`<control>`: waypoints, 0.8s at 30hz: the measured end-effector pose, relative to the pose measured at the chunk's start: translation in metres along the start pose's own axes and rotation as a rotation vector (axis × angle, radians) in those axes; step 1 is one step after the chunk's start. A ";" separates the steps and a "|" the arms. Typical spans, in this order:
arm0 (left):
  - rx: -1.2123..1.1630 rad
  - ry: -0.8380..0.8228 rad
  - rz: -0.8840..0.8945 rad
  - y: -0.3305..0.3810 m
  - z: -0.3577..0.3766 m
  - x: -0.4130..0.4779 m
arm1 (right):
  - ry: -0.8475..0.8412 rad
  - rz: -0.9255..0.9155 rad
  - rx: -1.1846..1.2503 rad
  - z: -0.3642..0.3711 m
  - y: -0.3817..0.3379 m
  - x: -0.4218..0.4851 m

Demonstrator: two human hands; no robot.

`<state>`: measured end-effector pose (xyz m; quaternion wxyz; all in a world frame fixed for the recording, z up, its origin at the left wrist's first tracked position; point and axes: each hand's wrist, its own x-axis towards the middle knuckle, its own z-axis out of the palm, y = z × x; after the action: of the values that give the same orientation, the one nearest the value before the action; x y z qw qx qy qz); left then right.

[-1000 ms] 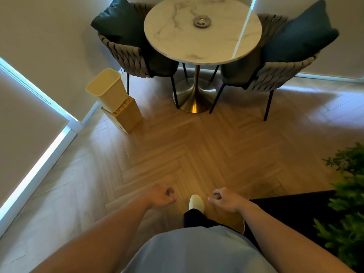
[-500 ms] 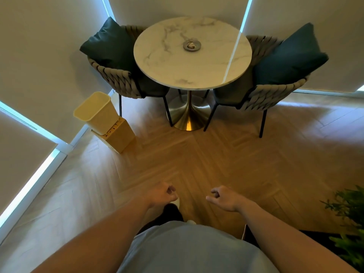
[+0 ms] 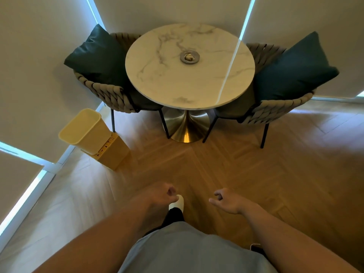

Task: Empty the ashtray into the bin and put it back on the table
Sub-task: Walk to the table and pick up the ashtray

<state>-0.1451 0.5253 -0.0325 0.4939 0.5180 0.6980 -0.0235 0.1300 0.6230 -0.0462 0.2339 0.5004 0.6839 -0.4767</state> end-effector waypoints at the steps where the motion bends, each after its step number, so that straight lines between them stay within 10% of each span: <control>1: 0.001 -0.002 0.006 -0.002 -0.013 0.010 | 0.002 0.005 0.001 -0.009 -0.007 0.010; 24: 0.069 -0.014 0.079 0.011 -0.220 0.154 | 0.097 -0.045 -0.057 -0.187 -0.126 0.139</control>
<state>-0.2792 0.7579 -0.0249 0.4812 0.5618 0.6722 -0.0317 -0.0096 0.8474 -0.0229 0.2039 0.5003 0.7190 -0.4373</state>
